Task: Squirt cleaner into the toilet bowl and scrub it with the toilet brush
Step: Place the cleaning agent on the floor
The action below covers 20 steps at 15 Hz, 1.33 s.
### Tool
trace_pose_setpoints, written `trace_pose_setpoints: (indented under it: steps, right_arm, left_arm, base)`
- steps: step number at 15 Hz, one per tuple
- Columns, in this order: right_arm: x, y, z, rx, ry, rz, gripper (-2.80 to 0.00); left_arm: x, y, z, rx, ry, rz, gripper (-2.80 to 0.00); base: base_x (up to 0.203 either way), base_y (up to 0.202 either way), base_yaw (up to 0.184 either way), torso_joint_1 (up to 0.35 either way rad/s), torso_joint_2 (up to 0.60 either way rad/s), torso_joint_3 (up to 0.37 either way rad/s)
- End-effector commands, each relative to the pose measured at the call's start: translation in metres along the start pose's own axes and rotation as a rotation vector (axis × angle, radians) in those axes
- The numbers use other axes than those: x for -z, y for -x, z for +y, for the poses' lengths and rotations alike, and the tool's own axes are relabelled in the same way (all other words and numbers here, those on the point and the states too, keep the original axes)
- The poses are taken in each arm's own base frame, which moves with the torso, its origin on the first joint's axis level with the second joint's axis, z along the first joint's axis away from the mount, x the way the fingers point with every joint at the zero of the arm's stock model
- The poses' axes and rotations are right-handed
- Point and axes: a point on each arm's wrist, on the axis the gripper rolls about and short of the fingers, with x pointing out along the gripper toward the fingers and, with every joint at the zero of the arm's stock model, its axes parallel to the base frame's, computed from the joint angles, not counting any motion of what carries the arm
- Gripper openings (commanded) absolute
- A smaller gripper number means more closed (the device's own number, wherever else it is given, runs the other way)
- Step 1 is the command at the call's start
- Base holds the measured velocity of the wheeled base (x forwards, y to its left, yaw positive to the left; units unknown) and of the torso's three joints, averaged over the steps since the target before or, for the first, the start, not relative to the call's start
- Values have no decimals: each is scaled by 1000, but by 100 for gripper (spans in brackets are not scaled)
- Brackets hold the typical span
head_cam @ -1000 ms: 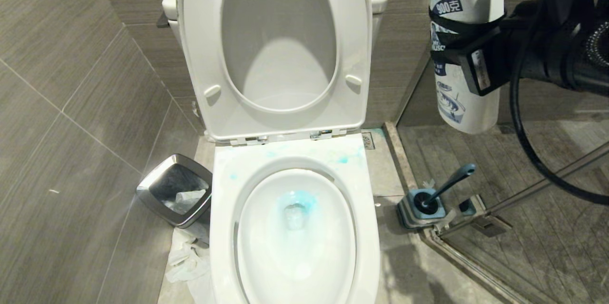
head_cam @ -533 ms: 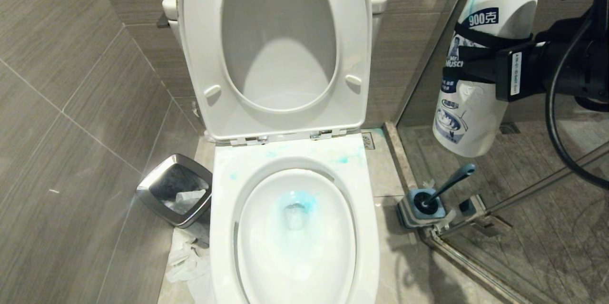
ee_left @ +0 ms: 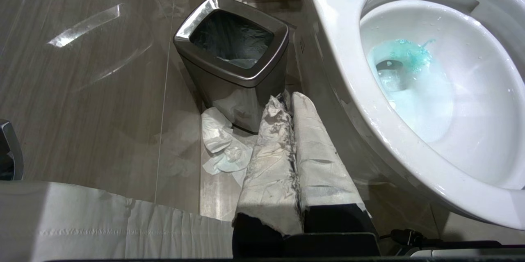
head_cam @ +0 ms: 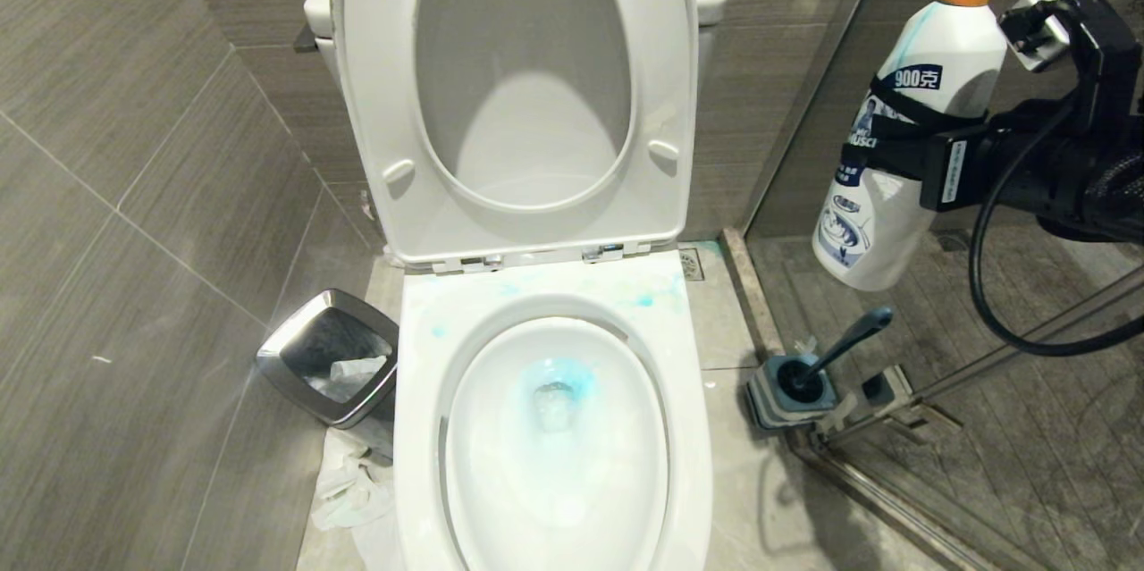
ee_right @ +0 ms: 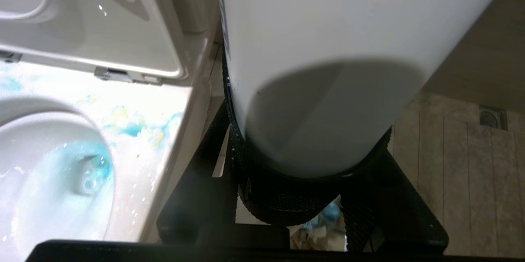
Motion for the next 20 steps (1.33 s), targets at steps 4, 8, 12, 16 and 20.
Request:
trace_pose_setpoints:
  steps: [4,8,12,16,20]
  right_arm:
    - [33,-45,6,0,1,22,-280]
    - [49,-69,10,-17,3,23,-280]
    - [65,-95,16,-35,2,-3,-280]
    - [84,-115,20,-37,10,1,-280]
    - [99,-137,25,-35,31,-11,-280]
  left_arm:
    - [0,0,0,-1,0,2,-280]
    - [0,0,0,0,-2,2,-280]
    - [0,0,0,-1,0,1,-280]
    - [0,0,0,-1,0,2,-280]
    - [0,0,0,-1,-1,0,-280]
  base:
    - [0,0,0,0,0,0]
    - [0,0,0,1,1,-10]
    - [0,0,0,3,1,-155]
    - [0,0,0,4,4,-194]
    - [0,0,0,2,2,-197]
